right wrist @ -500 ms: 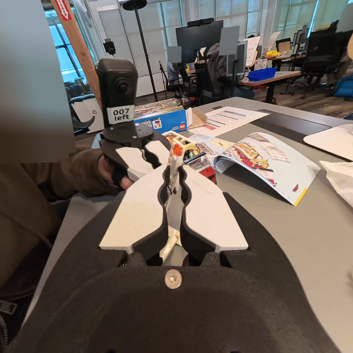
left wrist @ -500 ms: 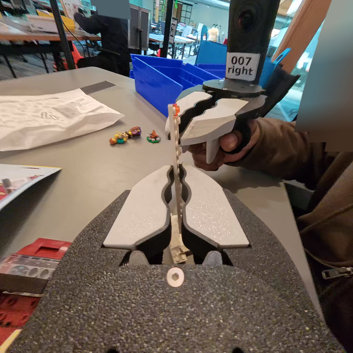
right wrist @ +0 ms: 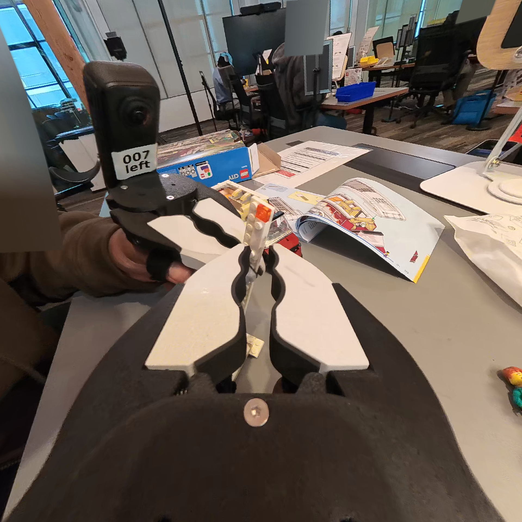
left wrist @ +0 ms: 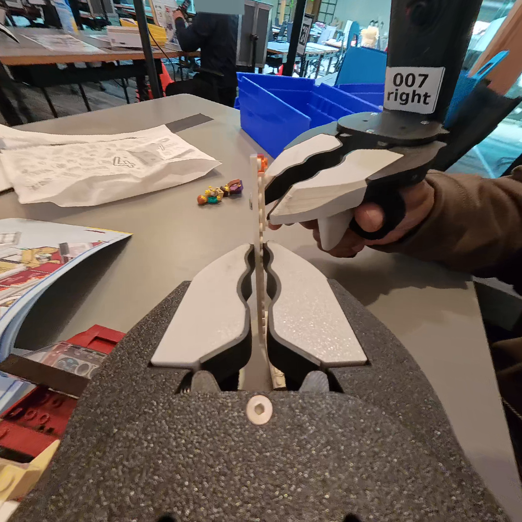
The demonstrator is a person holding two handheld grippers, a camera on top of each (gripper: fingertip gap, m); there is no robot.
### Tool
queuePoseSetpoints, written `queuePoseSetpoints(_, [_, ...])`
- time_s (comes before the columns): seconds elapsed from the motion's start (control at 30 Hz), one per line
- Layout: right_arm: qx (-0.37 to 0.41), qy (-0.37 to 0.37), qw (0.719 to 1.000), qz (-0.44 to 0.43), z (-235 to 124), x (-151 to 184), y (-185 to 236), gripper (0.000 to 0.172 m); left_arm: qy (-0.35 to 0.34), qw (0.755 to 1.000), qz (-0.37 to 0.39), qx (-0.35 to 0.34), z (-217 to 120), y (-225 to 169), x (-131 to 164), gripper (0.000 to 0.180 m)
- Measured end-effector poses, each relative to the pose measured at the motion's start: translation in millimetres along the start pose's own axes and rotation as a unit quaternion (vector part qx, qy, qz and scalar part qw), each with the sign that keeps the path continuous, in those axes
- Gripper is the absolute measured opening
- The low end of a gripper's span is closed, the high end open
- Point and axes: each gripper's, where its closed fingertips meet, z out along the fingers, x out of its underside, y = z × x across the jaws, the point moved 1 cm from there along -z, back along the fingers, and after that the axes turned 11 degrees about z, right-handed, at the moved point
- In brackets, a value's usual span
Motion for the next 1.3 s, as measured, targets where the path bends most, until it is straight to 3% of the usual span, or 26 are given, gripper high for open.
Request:
queuePoseSetpoints(0.4, [0.009, 0.0, 0.999, -0.038, 1, 4, 2, 0.011, 0.025, 0.994, 0.099, -0.051, 2, -2, 2, 0.005])
queuePoseSetpoints(0.57, [-0.072, -0.01, 0.997, -0.006, -7, -4, 16, 0.009, -0.009, 0.985, 0.17, -0.026, -4, -12, -11, 0.006])
queuePoseSetpoints(0.7, [-0.111, 0.003, 0.994, 0.009, -11, -4, 20, 0.009, -0.031, 0.988, 0.152, 0.012, -5, -18, -14, 0.006])
queuePoseSetpoints(0.83, [-0.049, 0.008, 0.998, -0.037, -9, -2, 14, 0.009, -0.011, 0.988, 0.149, -0.022, -2, -11, -10, 0.005])
queuePoseSetpoints(0.97, [0.034, 0.013, 0.995, -0.089, -5, 2, 8, 0.008, 0.027, 0.973, 0.209, -0.095, -1, -2, -4, 0.005])
queuePoseSetpoints(1.3, [-0.01, 0.004, 0.999, -0.034, -9, 8, 6, 0.006, 0.048, 0.951, 0.271, -0.14, -1, 2, 0, 0.004])
